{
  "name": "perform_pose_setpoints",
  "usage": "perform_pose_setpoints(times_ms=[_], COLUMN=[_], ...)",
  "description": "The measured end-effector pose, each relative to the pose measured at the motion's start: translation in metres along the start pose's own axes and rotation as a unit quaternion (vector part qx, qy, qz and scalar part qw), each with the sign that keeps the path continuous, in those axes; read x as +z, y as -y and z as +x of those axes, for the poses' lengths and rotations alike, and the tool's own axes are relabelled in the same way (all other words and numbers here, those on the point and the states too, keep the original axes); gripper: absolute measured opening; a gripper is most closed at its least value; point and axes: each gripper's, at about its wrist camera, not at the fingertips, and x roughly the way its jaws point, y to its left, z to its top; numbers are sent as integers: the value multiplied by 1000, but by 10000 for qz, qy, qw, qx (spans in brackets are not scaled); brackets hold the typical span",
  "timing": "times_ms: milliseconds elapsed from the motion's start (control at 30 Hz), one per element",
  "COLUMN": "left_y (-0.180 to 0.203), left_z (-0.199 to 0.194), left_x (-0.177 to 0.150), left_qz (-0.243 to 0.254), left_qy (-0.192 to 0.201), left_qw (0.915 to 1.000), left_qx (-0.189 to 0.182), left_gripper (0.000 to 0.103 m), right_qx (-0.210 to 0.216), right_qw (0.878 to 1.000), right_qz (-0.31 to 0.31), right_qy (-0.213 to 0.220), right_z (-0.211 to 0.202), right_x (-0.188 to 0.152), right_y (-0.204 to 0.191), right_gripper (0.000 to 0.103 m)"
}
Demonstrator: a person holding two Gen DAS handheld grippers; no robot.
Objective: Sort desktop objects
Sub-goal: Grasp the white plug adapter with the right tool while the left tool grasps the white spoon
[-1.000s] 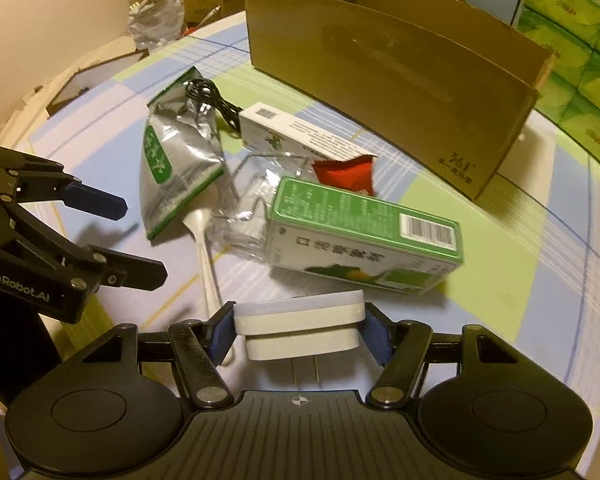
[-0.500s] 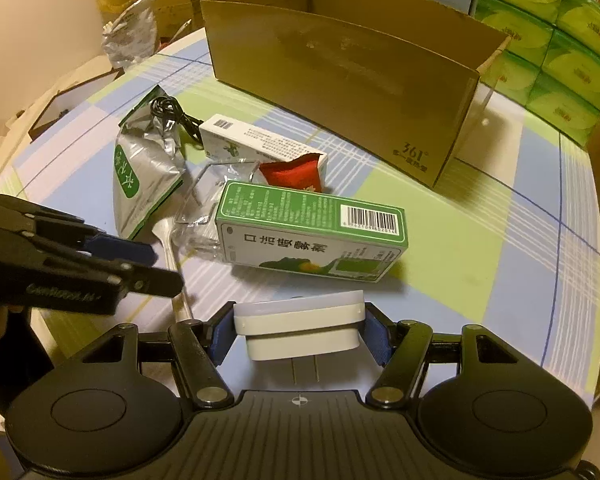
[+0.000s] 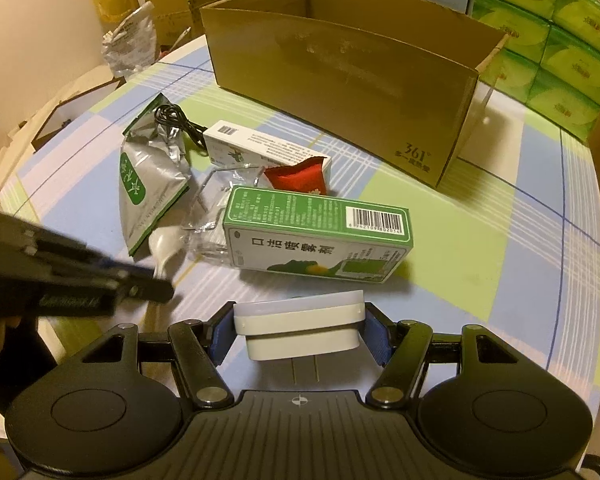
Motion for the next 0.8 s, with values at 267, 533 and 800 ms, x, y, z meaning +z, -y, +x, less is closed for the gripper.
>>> perform_pose_setpoints(times_ms=[267, 533, 800], left_y=[-8, -16, -6], left_z=[-21, -22, -20], left_x=[-27, -23, -23], left_qz=[433, 419, 831], left_qy=[-176, -151, -64], left_qw=[9989, 9990, 9959], left_qx=[-48, 99, 354], left_gripper=[8, 9, 9], right_qx=[50, 78, 87], right_qw=[10000, 9999, 9996], right_qz=[67, 134, 249], right_qy=[-10, -36, -56], right_z=[-6, -3, -1], right_x=[-3, -5, -7], right_y=[-7, -12, -13], right_gripper=[62, 62, 62])
